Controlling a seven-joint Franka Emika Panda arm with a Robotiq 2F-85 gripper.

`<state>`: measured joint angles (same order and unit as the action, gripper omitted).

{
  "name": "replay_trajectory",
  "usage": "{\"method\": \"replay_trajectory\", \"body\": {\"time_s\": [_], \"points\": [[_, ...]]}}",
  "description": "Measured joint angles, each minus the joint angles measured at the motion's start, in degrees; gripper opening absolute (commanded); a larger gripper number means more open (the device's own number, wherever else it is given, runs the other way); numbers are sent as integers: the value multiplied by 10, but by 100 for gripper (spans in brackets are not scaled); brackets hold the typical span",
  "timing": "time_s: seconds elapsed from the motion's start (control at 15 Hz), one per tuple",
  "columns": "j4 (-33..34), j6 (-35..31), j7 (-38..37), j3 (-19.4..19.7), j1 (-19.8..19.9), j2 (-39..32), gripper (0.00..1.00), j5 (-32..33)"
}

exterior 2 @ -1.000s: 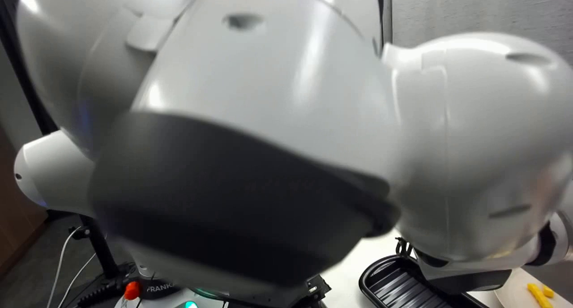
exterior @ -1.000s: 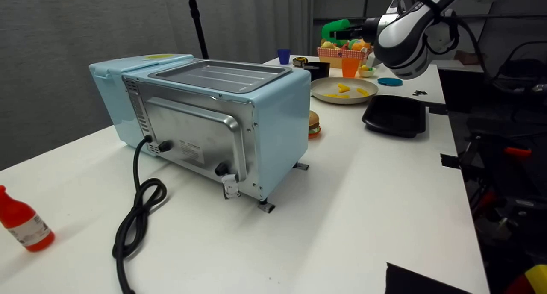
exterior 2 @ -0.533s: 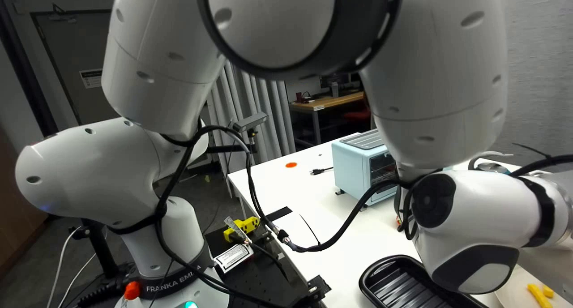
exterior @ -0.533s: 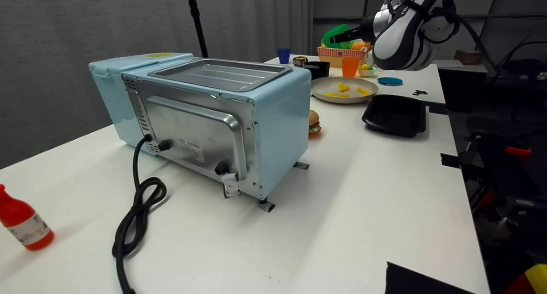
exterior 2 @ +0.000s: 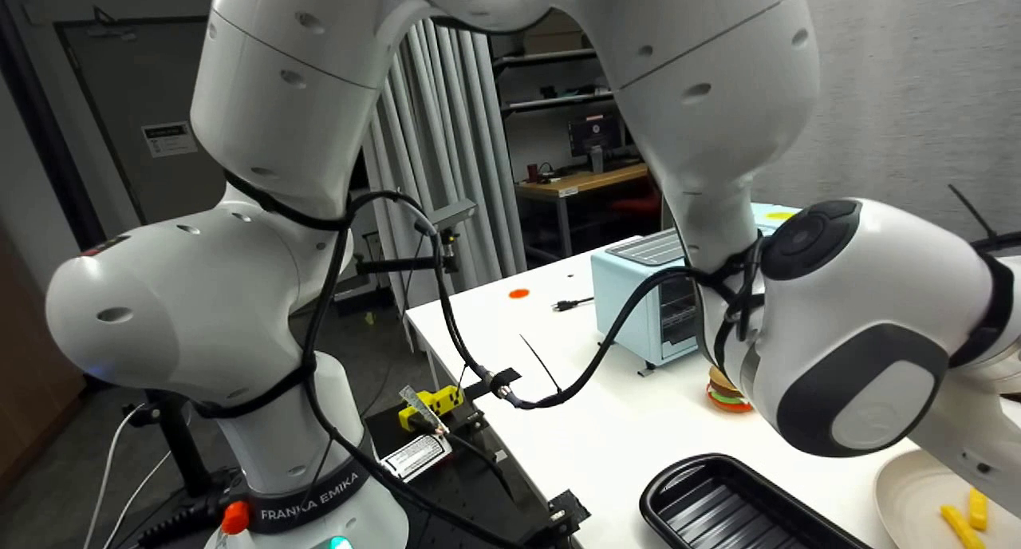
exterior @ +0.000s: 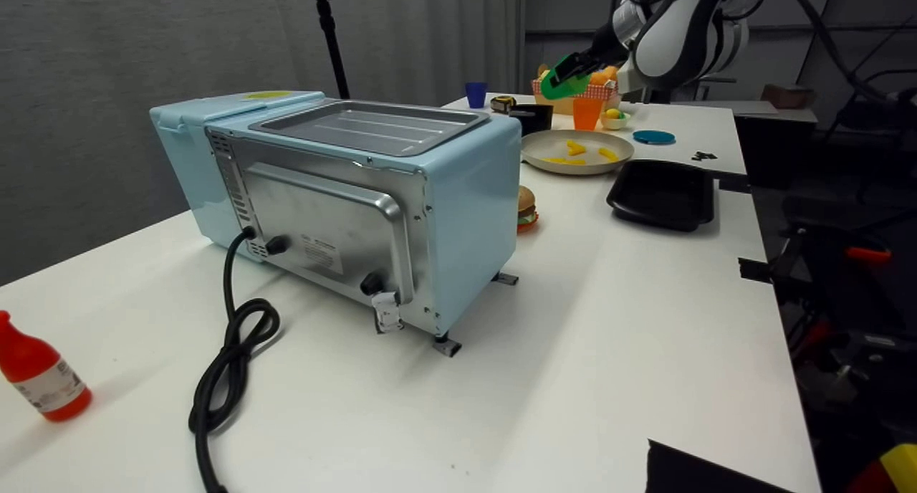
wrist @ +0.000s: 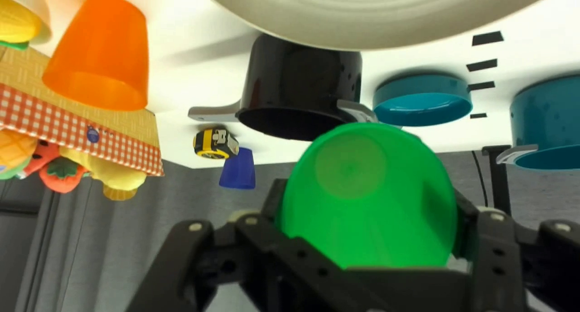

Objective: Pour the contents of the green cup onto the plate

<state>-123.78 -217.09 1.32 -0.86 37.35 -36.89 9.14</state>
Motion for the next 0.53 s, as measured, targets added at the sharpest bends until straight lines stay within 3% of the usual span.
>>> {"method": "replay_trajectory", "body": {"time_s": [0.27, 0.53], "points": [[-21, 124, -43, 10, -26, 62, 53, 2], [-40, 237, -61, -29, -14, 120, 53, 5]]}}
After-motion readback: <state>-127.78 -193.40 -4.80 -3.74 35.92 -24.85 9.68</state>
